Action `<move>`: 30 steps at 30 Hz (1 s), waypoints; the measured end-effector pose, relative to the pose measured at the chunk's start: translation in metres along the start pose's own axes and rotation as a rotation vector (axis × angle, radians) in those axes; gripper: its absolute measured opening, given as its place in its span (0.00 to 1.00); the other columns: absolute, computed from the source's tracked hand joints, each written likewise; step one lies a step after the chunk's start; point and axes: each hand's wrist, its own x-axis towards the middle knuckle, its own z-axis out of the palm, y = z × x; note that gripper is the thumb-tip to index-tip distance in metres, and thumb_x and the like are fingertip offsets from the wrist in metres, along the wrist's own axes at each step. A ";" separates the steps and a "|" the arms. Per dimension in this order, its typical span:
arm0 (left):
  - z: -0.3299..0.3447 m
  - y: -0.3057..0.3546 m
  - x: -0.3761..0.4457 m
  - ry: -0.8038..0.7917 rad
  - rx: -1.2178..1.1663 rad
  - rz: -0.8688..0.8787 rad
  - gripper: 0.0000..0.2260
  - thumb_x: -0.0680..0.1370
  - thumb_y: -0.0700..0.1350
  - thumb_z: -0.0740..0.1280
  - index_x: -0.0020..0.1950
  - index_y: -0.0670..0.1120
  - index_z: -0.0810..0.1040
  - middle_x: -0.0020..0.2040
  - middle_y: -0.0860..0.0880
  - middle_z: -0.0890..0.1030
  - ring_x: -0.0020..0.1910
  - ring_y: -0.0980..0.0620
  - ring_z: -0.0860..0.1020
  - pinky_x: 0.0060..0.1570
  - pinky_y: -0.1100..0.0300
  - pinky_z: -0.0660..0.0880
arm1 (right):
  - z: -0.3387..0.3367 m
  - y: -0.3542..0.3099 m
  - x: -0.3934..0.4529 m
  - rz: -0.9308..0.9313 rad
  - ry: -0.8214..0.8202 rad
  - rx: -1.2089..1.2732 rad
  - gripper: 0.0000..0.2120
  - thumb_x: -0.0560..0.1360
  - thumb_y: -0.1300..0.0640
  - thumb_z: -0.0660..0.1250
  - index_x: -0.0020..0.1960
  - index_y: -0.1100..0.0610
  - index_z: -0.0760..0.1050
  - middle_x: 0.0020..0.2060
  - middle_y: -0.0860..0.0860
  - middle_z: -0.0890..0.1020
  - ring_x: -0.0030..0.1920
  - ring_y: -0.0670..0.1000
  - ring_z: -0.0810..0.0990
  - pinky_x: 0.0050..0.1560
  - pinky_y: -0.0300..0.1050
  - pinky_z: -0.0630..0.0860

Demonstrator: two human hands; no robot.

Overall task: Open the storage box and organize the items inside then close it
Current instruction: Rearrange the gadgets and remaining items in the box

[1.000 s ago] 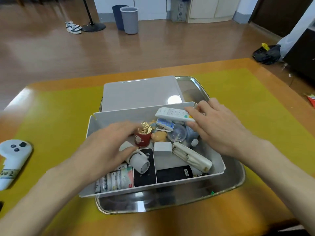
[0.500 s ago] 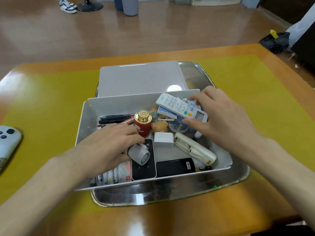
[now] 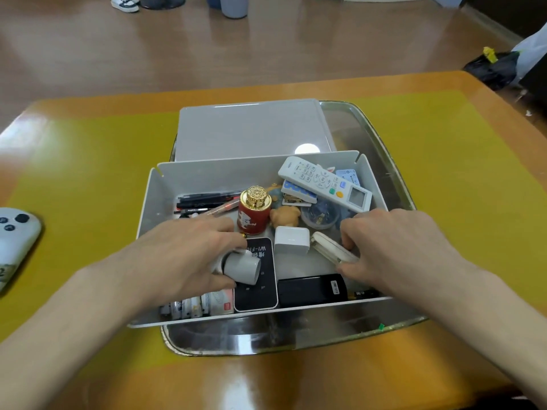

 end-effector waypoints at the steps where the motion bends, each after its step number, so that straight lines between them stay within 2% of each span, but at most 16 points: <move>1: 0.001 0.000 0.001 -0.026 0.003 -0.004 0.21 0.73 0.66 0.67 0.63 0.62 0.72 0.54 0.62 0.71 0.56 0.59 0.73 0.45 0.61 0.70 | 0.001 0.000 -0.002 0.006 -0.002 0.004 0.17 0.72 0.34 0.65 0.44 0.46 0.65 0.38 0.46 0.74 0.32 0.51 0.69 0.26 0.43 0.56; 4: 0.001 0.001 -0.001 -0.064 0.011 -0.022 0.17 0.74 0.65 0.67 0.60 0.61 0.72 0.50 0.62 0.69 0.55 0.60 0.73 0.42 0.61 0.69 | 0.001 -0.002 -0.005 0.046 -0.012 0.005 0.18 0.71 0.34 0.65 0.43 0.47 0.64 0.32 0.45 0.66 0.27 0.46 0.62 0.26 0.43 0.55; 8: -0.010 -0.001 -0.004 -0.045 -0.023 -0.069 0.15 0.74 0.64 0.68 0.57 0.61 0.72 0.51 0.63 0.70 0.54 0.59 0.74 0.44 0.60 0.73 | -0.002 0.008 -0.007 0.099 -0.046 0.122 0.16 0.66 0.33 0.66 0.41 0.45 0.69 0.32 0.43 0.75 0.31 0.46 0.73 0.26 0.43 0.61; 10: -0.016 -0.005 -0.005 -0.044 -0.048 -0.112 0.16 0.73 0.64 0.68 0.55 0.60 0.70 0.52 0.63 0.73 0.53 0.58 0.75 0.44 0.58 0.73 | -0.008 0.018 -0.008 0.130 -0.037 0.277 0.16 0.61 0.32 0.65 0.41 0.41 0.72 0.32 0.40 0.80 0.31 0.43 0.76 0.27 0.43 0.65; 12: -0.020 -0.011 -0.009 -0.053 -0.018 -0.155 0.17 0.72 0.66 0.68 0.55 0.60 0.70 0.51 0.62 0.73 0.54 0.56 0.76 0.40 0.58 0.70 | -0.014 0.024 -0.008 0.121 -0.021 0.493 0.20 0.56 0.30 0.64 0.44 0.37 0.74 0.34 0.37 0.82 0.31 0.41 0.77 0.29 0.46 0.72; 14: -0.021 -0.016 -0.014 -0.053 0.035 -0.203 0.19 0.72 0.66 0.67 0.57 0.59 0.72 0.51 0.60 0.73 0.54 0.53 0.76 0.40 0.56 0.71 | -0.019 0.020 -0.005 0.070 -0.003 0.746 0.21 0.57 0.30 0.67 0.45 0.39 0.77 0.35 0.39 0.83 0.32 0.42 0.79 0.35 0.49 0.77; 16: -0.020 -0.019 -0.016 -0.007 0.090 -0.234 0.19 0.71 0.65 0.67 0.58 0.58 0.74 0.50 0.57 0.75 0.54 0.51 0.76 0.46 0.54 0.74 | -0.022 0.005 0.003 0.004 -0.033 0.950 0.18 0.59 0.32 0.71 0.44 0.41 0.79 0.33 0.42 0.84 0.30 0.42 0.79 0.34 0.45 0.76; 18: -0.016 -0.019 -0.016 0.040 0.147 -0.242 0.20 0.71 0.65 0.66 0.57 0.56 0.75 0.51 0.55 0.77 0.56 0.50 0.75 0.54 0.53 0.71 | -0.023 -0.022 0.013 -0.033 -0.109 1.036 0.14 0.63 0.36 0.73 0.41 0.44 0.81 0.30 0.43 0.83 0.28 0.40 0.77 0.32 0.42 0.72; 20: -0.010 -0.019 -0.013 0.065 0.203 -0.238 0.20 0.71 0.65 0.66 0.57 0.55 0.75 0.53 0.54 0.79 0.58 0.50 0.75 0.59 0.52 0.69 | -0.022 -0.051 0.026 -0.050 -0.134 0.964 0.13 0.66 0.40 0.75 0.38 0.48 0.81 0.29 0.43 0.82 0.28 0.41 0.77 0.32 0.42 0.72; 23: -0.001 -0.024 -0.010 0.081 0.227 -0.243 0.22 0.72 0.63 0.66 0.60 0.53 0.76 0.55 0.52 0.80 0.59 0.49 0.76 0.61 0.52 0.69 | -0.022 -0.085 0.042 -0.091 -0.120 0.777 0.12 0.68 0.42 0.73 0.38 0.52 0.83 0.31 0.47 0.84 0.33 0.45 0.81 0.36 0.48 0.79; 27: -0.003 -0.029 -0.014 0.072 0.188 -0.209 0.21 0.72 0.61 0.67 0.62 0.54 0.76 0.55 0.52 0.80 0.57 0.50 0.77 0.60 0.53 0.70 | -0.018 -0.098 0.041 -0.135 -0.099 0.622 0.17 0.73 0.41 0.68 0.39 0.54 0.84 0.32 0.50 0.84 0.34 0.48 0.81 0.39 0.52 0.81; 30: -0.010 -0.026 -0.017 0.077 0.132 -0.210 0.18 0.76 0.57 0.66 0.63 0.54 0.76 0.54 0.52 0.79 0.56 0.50 0.77 0.59 0.53 0.72 | -0.021 -0.078 0.030 -0.123 0.013 0.577 0.15 0.75 0.38 0.67 0.44 0.48 0.84 0.36 0.42 0.84 0.38 0.41 0.80 0.38 0.42 0.76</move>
